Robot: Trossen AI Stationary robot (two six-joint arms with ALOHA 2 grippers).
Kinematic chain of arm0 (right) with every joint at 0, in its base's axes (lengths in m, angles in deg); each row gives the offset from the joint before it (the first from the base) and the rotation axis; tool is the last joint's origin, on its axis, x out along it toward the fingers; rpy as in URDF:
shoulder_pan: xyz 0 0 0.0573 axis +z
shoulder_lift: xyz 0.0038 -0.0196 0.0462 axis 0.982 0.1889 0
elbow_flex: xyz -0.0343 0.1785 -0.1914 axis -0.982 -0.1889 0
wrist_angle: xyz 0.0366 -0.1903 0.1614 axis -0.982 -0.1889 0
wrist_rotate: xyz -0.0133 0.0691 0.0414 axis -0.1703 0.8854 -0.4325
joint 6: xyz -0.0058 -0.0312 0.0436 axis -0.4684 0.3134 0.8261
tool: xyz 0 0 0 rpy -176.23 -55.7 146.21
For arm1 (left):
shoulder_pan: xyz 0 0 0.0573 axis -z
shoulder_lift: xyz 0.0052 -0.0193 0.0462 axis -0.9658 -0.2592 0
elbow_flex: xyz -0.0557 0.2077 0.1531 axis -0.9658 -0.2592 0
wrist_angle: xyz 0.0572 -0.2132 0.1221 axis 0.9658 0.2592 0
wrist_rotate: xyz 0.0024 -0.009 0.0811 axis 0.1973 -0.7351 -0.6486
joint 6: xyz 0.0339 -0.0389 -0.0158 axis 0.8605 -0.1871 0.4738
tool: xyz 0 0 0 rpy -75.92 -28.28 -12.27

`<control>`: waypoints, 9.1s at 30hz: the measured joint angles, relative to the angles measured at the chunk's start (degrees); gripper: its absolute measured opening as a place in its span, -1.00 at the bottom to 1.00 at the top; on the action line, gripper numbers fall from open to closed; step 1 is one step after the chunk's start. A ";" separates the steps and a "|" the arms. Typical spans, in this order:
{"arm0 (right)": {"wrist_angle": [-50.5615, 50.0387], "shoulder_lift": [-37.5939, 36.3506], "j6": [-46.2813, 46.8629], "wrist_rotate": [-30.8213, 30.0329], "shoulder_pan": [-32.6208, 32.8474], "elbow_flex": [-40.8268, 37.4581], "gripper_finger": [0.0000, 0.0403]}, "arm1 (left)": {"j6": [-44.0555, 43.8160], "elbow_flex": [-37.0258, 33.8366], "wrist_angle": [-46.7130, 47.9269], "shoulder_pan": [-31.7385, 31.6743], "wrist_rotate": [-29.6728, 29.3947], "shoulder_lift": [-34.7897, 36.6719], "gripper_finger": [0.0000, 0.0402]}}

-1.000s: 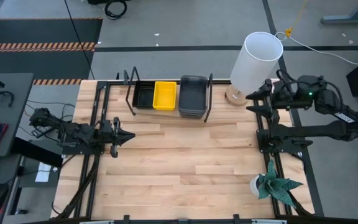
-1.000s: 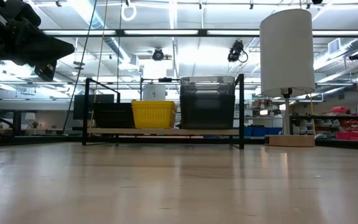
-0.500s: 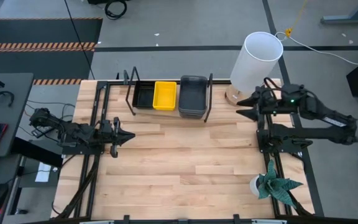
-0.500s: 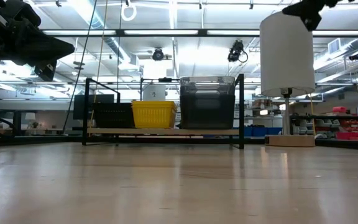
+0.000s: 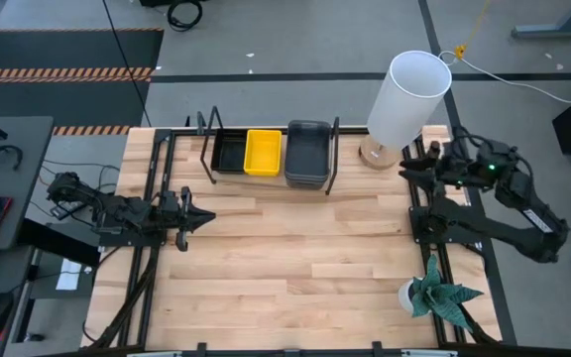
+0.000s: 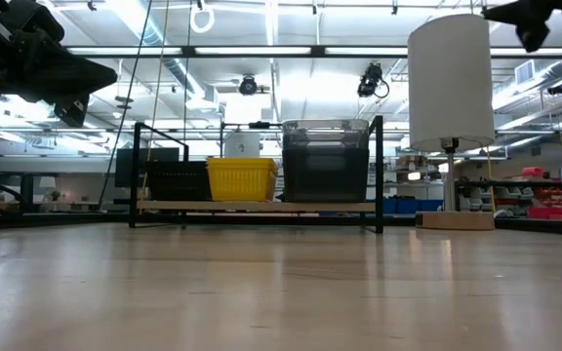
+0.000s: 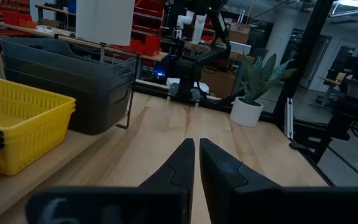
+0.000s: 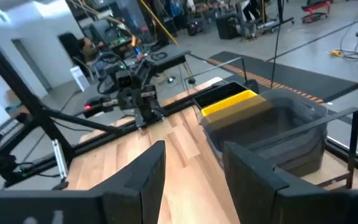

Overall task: Stack baskets on shelf by color
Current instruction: Return to Home Position

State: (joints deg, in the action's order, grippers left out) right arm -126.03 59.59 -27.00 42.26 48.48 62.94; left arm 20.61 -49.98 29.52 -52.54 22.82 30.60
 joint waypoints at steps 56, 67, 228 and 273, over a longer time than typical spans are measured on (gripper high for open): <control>9.43 -6.93 1.50 3.54 -0.37 -13.04 -0.18 | 0.01 0.00 0.00 -0.02 -0.01 0.00 -0.86; 15.31 -13.03 4.47 3.98 -0.36 -16.54 -0.18 | 0.01 0.00 0.00 -0.02 -0.02 0.00 -0.82; 45.76 -12.74 -0.11 -6.98 6.20 -42.00 -0.43 | -1.11 0.02 -4.52 -0.02 0.24 -0.01 -0.83; 45.77 -12.73 -0.11 -6.99 6.19 -42.00 -0.42 | -1.09 0.02 -4.52 -0.02 0.24 -0.02 -0.85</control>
State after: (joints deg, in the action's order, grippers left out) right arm -80.26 46.86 -27.12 35.27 54.67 20.94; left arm 19.53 -49.96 24.99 -52.56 23.05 30.58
